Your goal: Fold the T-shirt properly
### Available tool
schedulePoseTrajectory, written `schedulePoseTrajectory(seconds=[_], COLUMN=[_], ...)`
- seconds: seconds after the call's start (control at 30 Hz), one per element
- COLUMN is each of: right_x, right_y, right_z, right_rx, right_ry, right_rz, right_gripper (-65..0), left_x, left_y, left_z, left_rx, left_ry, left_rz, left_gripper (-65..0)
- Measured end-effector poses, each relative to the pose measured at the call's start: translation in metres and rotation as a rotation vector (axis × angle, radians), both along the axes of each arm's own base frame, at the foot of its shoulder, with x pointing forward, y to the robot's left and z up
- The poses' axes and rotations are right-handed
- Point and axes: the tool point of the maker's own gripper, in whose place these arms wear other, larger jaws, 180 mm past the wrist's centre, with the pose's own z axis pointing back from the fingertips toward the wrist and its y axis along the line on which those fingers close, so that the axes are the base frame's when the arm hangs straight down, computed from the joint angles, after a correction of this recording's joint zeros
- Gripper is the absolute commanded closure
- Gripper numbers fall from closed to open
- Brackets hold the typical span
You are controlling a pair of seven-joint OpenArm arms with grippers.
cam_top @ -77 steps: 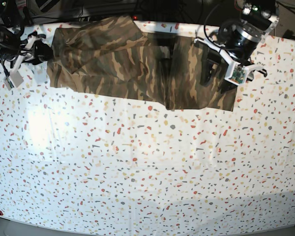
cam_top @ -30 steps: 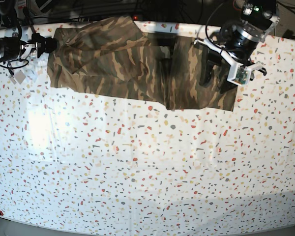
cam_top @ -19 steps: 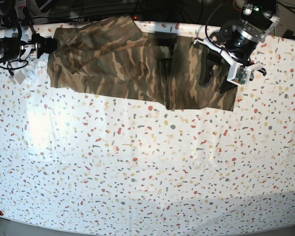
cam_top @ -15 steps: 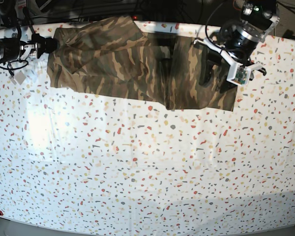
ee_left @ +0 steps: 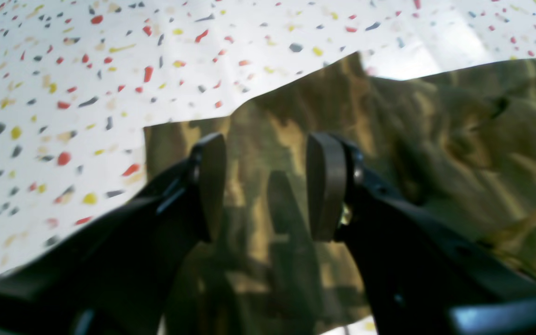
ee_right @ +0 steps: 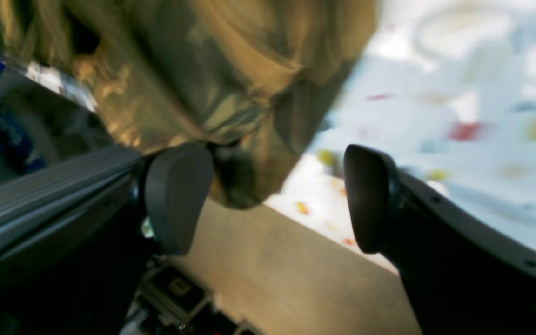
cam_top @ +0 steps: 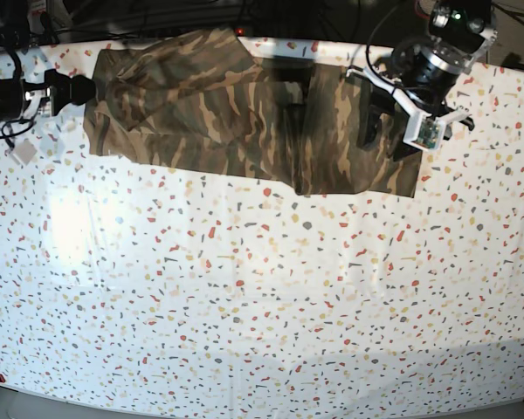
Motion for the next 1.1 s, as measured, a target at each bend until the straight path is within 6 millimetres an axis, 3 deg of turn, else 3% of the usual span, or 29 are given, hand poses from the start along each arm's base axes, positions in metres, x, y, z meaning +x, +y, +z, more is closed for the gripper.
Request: schedulePoseTrajectory(seconds=[0.43,0.67,0.83,1.1], right_x=[-0.001,-0.006,-0.017,-0.013], right_y=[-0.004,0.017,0.010,0.016], right_z=[0.001,-0.013,-0.032,-0.036], right_rx=[-0.014,0.041,-0.056,-0.048], right_ry=[0.007,0.011,0.049,0.023], right_rz=[0.009,-0.013,0.005,-0.015], right_gripper=[-46.2,-46.2,-46.2,-46.2], left_x=[0.000,0.000,0.000,0.000], left_y=[0.001,-0.001,0.000,0.001], left_z=[0.000,0.000,0.000,0.000], left_rx=[0.002,0.001,0.001,0.001], left_ry=[0.000,0.000,0.000,0.000], left_rz=[0.004,-0.007,0.000,0.001], left_gripper=[-27.3,-27.3,-27.3,-27.3])
